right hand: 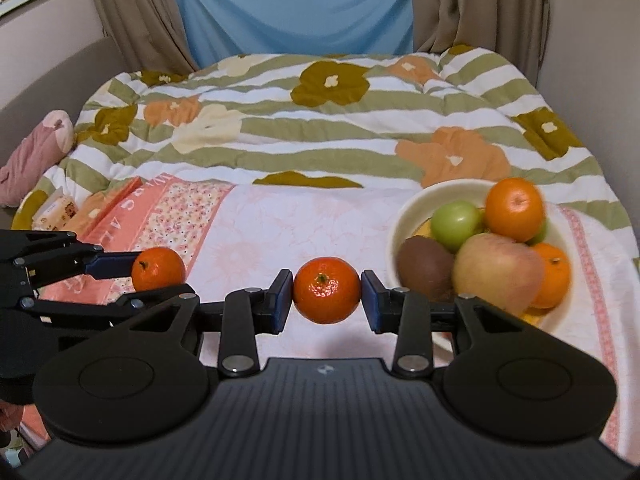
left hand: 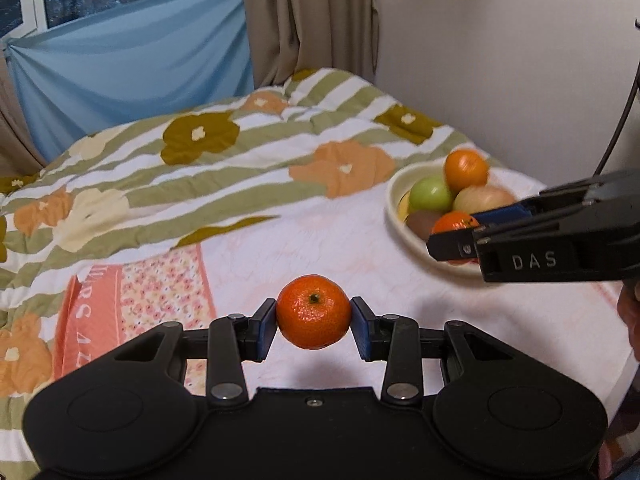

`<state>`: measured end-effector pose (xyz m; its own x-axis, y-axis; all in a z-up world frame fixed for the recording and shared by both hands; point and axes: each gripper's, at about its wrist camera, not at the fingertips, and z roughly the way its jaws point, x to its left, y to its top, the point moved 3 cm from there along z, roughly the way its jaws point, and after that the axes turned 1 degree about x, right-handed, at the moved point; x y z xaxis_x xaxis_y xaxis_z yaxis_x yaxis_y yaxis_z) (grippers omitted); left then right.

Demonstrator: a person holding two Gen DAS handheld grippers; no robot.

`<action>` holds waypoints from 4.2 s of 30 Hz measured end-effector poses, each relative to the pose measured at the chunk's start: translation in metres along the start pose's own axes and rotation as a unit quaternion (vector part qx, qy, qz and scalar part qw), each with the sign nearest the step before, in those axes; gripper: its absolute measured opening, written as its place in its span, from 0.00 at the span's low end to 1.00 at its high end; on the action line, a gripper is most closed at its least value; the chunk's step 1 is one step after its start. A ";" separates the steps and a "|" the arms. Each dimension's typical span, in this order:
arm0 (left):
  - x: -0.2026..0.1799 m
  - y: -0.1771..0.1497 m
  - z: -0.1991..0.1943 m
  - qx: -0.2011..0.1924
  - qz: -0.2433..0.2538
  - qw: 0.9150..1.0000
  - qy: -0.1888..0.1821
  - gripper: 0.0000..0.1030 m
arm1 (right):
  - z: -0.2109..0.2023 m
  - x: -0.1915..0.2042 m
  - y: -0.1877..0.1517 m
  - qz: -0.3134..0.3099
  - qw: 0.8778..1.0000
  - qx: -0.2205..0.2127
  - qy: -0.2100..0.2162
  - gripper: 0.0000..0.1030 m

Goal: Organize fruits

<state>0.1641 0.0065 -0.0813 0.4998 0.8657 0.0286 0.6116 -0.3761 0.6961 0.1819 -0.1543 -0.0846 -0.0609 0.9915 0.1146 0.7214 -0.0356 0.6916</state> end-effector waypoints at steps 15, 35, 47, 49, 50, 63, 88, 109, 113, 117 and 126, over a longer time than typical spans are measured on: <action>-0.096 0.046 -0.021 -0.043 -0.003 0.999 0.009 0.42 | -0.068 -0.104 0.005 -0.004 0.999 -0.030 -0.014 0.50; -0.185 0.070 0.066 -0.011 -0.009 1.000 0.000 0.42 | -0.034 -0.212 0.004 -0.018 1.000 -0.001 0.000 0.50; -0.207 0.086 0.090 -0.017 0.022 1.000 0.006 0.42 | -0.012 -0.238 0.015 -0.019 1.000 0.002 0.010 0.50; -0.212 0.082 0.092 -0.015 0.029 0.999 0.005 0.42 | -0.009 -0.243 0.014 -0.019 1.000 0.004 0.009 0.50; -0.216 0.080 0.093 -0.013 0.033 0.999 0.005 0.42 | -0.008 -0.245 0.014 -0.018 1.000 0.006 0.008 0.50; -0.256 0.057 0.121 -0.006 0.126 0.991 0.043 0.42 | 0.002 -0.261 0.007 -0.011 1.000 0.015 0.008 0.50; -0.228 0.064 0.078 -0.056 0.044 0.995 0.075 0.70 | 0.022 -0.239 0.024 -0.046 0.998 0.004 0.032 0.50; -0.187 0.054 0.053 -0.038 -0.027 0.992 0.113 0.70 | 0.051 -0.231 0.028 -0.042 0.999 0.004 0.029 0.82; -0.179 0.053 0.038 -0.049 -0.037 0.991 0.115 0.70 | 0.036 -0.225 0.029 -0.042 0.999 -0.003 0.020 0.82; -0.168 0.054 0.015 -0.065 -0.046 0.990 0.115 0.70 | 0.001 -0.211 0.028 -0.041 0.999 -0.022 0.007 0.82; -0.135 0.057 -0.076 -0.119 -0.075 0.983 0.115 0.70 | -0.122 -0.143 0.028 -0.040 0.995 -0.085 -0.015 0.85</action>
<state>0.0846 -0.1065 0.0087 0.2464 0.9675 0.0561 0.4930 -0.1750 0.8523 0.1268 -0.3127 0.0060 -0.0915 0.9952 0.0340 0.5869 0.0263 0.8093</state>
